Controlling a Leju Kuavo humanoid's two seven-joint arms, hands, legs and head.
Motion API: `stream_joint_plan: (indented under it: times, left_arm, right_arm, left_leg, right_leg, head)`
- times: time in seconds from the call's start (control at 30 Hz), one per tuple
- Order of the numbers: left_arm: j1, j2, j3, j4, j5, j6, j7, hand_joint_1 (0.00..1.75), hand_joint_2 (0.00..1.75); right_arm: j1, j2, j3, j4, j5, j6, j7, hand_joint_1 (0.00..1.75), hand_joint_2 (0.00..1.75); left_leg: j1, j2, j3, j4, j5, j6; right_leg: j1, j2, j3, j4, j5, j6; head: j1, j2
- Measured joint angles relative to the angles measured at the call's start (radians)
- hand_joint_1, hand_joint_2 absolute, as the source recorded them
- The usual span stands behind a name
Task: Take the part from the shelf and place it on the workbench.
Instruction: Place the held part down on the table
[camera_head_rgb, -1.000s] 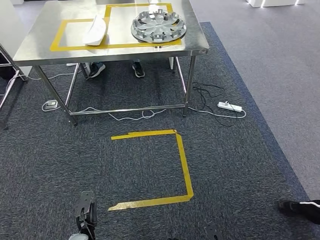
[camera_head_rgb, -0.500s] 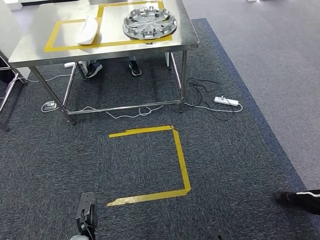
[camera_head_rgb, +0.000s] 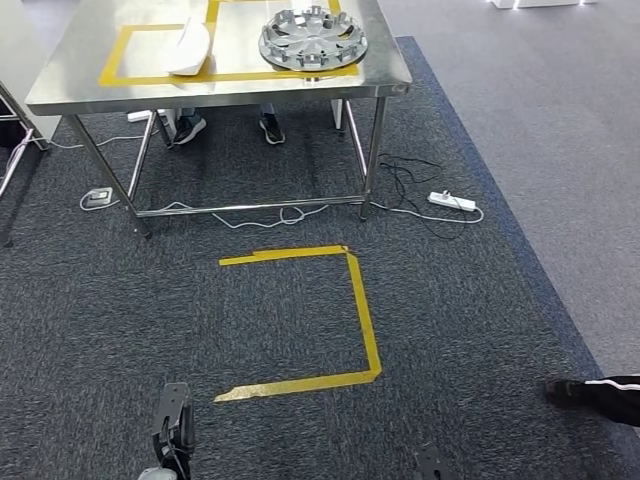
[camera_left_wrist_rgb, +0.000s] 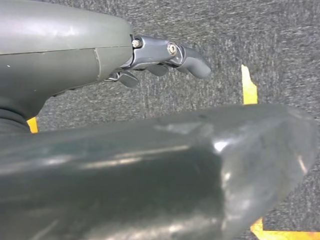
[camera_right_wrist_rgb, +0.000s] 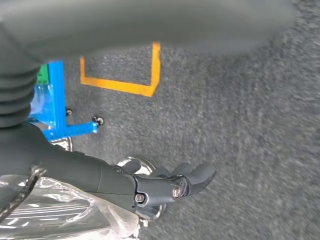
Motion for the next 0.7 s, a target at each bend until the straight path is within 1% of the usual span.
stream_joint_plan:
  times: [0.03, 0.07, 0.1, 0.13, 0.17, 0.2, 0.23, 0.27, 0.3, 0.33, 0.37, 0.4, 0.43, 0.47, 0.5, 0.53, 0.57, 0.6, 0.63, 0.67, 0.7]
  left_arm:
    - [0.000, 0.000, 0.000, 0.001, 0.000, 0.000, 0.000, 0.00, 0.00]
    - [0.000, 0.000, 0.000, 0.001, -0.001, 0.000, -0.001, 0.00, 0.00]
    - [0.000, 0.000, 0.000, 0.002, -0.002, 0.000, -0.001, 0.00, 0.00]
    - [-0.001, 0.000, 0.000, 0.002, -0.004, 0.000, -0.002, 0.00, 0.00]
    - [-0.001, 0.000, 0.000, 0.002, -0.005, 0.000, -0.002, 0.00, 0.00]
    - [-0.002, 0.000, 0.000, 0.002, -0.006, 0.000, -0.002, 0.00, 0.00]
    - [-0.002, 0.000, 0.000, 0.003, -0.007, 0.000, -0.003, 0.00, 0.00]
    - [-0.003, 0.000, 0.000, 0.003, -0.007, -0.001, -0.003, 0.00, 0.00]
    - [-0.002, 0.001, 0.000, 0.004, -0.007, -0.001, -0.003, 0.00, 0.00]
    - [-0.002, 0.001, 0.000, 0.004, -0.007, -0.002, -0.004, 0.00, 0.00]
    - [-0.002, 0.001, 0.000, 0.004, -0.006, -0.004, -0.004, 0.00, 0.00]
    - [-0.002, 0.002, 0.000, 0.005, -0.006, -0.005, -0.004, 0.00, 0.00]
    - [-0.002, 0.002, 0.000, 0.005, -0.005, -0.007, -0.004, 0.00, 0.00]
    - [-0.002, 0.002, 0.000, 0.005, -0.005, -0.008, -0.004, 0.00, 0.00]
    - [-0.002, 0.003, 0.000, 0.005, -0.005, -0.010, -0.003, 0.00, 0.00]
    - [-0.002, 0.003, 0.000, 0.006, -0.005, -0.010, -0.003, 0.00, 0.00]
    - [-0.002, 0.003, 0.000, 0.006, -0.004, -0.011, -0.003, 0.00, 0.00]
    - [-0.002, 0.003, 0.000, 0.006, -0.004, -0.011, -0.003, 0.00, 0.00]
    - [-0.004, 0.003, 0.000, 0.006, -0.004, -0.011, -0.003, 0.00, 0.00]
    - [-0.006, 0.003, 0.000, 0.006, -0.004, -0.011, -0.003, 0.00, 0.00]
    - [-0.008, 0.004, 0.000, 0.006, -0.004, -0.011, -0.004, 0.00, 0.00]
  right_arm:
    - [0.001, 0.000, -0.001, 0.000, 0.000, 0.000, 0.000, 0.00, 0.00]
    - [0.001, 0.000, -0.003, 0.000, 0.000, 0.000, -0.001, 0.00, 0.00]
    - [0.000, -0.001, -0.005, 0.000, 0.000, 0.000, -0.002, 0.00, 0.00]
    - [-0.002, -0.001, -0.006, 0.000, 0.000, 0.001, -0.002, 0.00, 0.00]
    - [-0.004, -0.001, -0.007, 0.000, 0.001, 0.002, -0.003, 0.00, 0.00]
    - [-0.006, -0.001, -0.007, 0.000, 0.002, 0.003, -0.003, 0.00, 0.00]
    - [-0.007, -0.002, -0.008, 0.000, 0.002, 0.004, -0.004, 0.00, 0.00]
    - [-0.006, -0.002, -0.008, 0.000, 0.004, 0.005, -0.005, 0.00, 0.00]
    - [-0.005, -0.001, -0.008, 0.000, 0.006, 0.006, -0.005, 0.00, 0.00]
    - [-0.005, -0.002, -0.008, 0.000, 0.008, 0.006, -0.005, 0.00, 0.00]
    - [-0.005, -0.002, -0.008, 0.000, 0.010, 0.006, -0.006, 0.00, 0.00]
    - [-0.006, -0.002, -0.008, 0.000, 0.011, 0.006, -0.006, 0.00, 0.00]
    - [-0.007, -0.003, -0.008, 0.000, 0.012, 0.006, -0.006, 0.00, 0.00]
    - [-0.007, -0.003, -0.009, 0.000, 0.013, 0.006, -0.006, 0.00, 0.00]
    - [-0.007, -0.003, -0.009, 0.000, 0.013, 0.006, -0.006, 0.00, 0.00]
    - [-0.006, -0.003, -0.009, 0.000, 0.013, 0.006, -0.006, 0.00, 0.00]
    - [-0.005, -0.003, -0.009, 0.000, 0.014, 0.006, -0.006, 0.00, 0.00]
    - [-0.005, -0.003, -0.009, 0.000, 0.014, 0.006, -0.006, 0.00, 0.00]
    - [-0.006, -0.003, -0.009, 0.000, 0.015, 0.006, -0.006, 0.00, 0.00]
    - [-0.006, -0.003, -0.009, 0.000, 0.015, 0.006, -0.006, 0.00, 0.44]
    - [-0.007, -0.003, -0.009, 0.000, 0.016, 0.006, -0.006, 0.00, 0.87]
  left_leg:
    - [-0.002, 0.001, -0.008, 0.001, 0.005, 0.000]
    - [-0.003, 0.001, -0.015, 0.003, 0.011, -0.002]
    - [-0.003, 0.001, -0.022, 0.005, 0.016, -0.004]
    - [-0.004, 0.001, -0.028, 0.007, 0.020, -0.007]
    - [-0.006, 0.001, -0.033, 0.010, 0.026, -0.011]
    - [-0.007, 0.001, -0.037, 0.011, 0.032, -0.016]
    - [-0.008, 0.001, -0.040, 0.012, 0.038, -0.021]
    - [-0.009, 0.001, -0.042, 0.012, 0.046, -0.027]
    - [-0.008, 0.001, -0.043, 0.013, 0.050, -0.032]
    - [-0.007, -0.001, -0.047, 0.019, 0.041, -0.038]
    - [-0.005, -0.002, -0.054, 0.038, 0.015, -0.045]
    - [-0.002, -0.003, -0.067, 0.079, -0.029, -0.052]
    - [0.000, -0.004, -0.084, 0.140, -0.083, -0.058]
    - [0.002, -0.004, -0.100, 0.209, -0.130, -0.063]
    - [0.004, -0.004, -0.109, 0.267, -0.158, -0.066]
    - [0.005, -0.004, -0.103, 0.296, -0.163, -0.068]
    - [0.006, -0.004, -0.082, 0.289, -0.148, -0.068]
    - [0.006, -0.004, -0.043, 0.243, -0.121, -0.066]
    - [0.006, -0.005, 0.008, 0.172, -0.099, -0.062]
    - [0.005, -0.006, 0.055, 0.099, -0.089, -0.056]
    - [0.004, -0.007, 0.091, 0.040, -0.087, -0.051]
  right_leg:
    - [0.000, 0.000, 0.002, 0.014, 0.003, 0.001]
    - [0.000, 0.000, 0.023, -0.012, 0.025, 0.000]
    - [0.000, 0.000, 0.063, -0.073, 0.057, -0.002]
    - [0.000, -0.001, 0.109, -0.151, 0.081, -0.005]
    - [0.002, 0.000, 0.152, -0.221, 0.097, -0.008]
    - [0.003, 0.000, 0.178, -0.268, 0.104, -0.011]
    - [0.004, 0.001, 0.187, -0.290, 0.103, -0.014]
    - [0.006, 0.001, 0.186, -0.293, 0.108, -0.018]
    - [0.005, 0.000, 0.178, -0.293, 0.113, -0.025]
    - [0.003, -0.002, 0.171, -0.294, 0.121, -0.033]
    - [0.002, -0.004, 0.164, -0.295, 0.130, -0.042]
    - [0.000, -0.006, 0.156, -0.297, 0.140, -0.050]
    - [0.001, -0.006, 0.147, -0.296, 0.150, -0.054]
    - [0.002, -0.006, 0.136, -0.294, 0.160, -0.056]
    - [0.002, -0.006, 0.123, -0.292, 0.170, -0.055]
    - [0.003, -0.006, 0.109, -0.288, 0.179, -0.054]
    - [0.003, -0.006, 0.094, -0.283, 0.186, -0.053]
    - [0.003, -0.006, 0.081, -0.278, 0.192, -0.051]
    - [0.003, -0.006, 0.070, -0.272, 0.196, -0.048]
    - [0.004, -0.005, 0.061, -0.266, 0.201, -0.044]
    - [0.005, -0.005, 0.054, -0.263, 0.206, -0.039]
  head:
    - [0.000, 0.000]
    - [0.000, 0.000]
    - [0.000, 0.000]
    - [0.000, 0.000]
    - [0.000, 0.000]
    - [-0.001, 0.000]
    - [-0.001, 0.000]
    - [-0.001, 0.000]
    - [-0.001, 0.000]
    - [-0.001, 0.000]
    - [-0.003, 0.000]
    - [-0.005, 0.000]
    - [-0.007, 0.000]
    - [-0.009, 0.000]
    - [-0.009, 0.000]
    - [-0.009, 0.000]
    - [-0.009, 0.000]
    - [-0.009, 0.000]
    - [-0.009, 0.000]
    - [-0.009, 0.000]
    - [-0.009, 0.000]
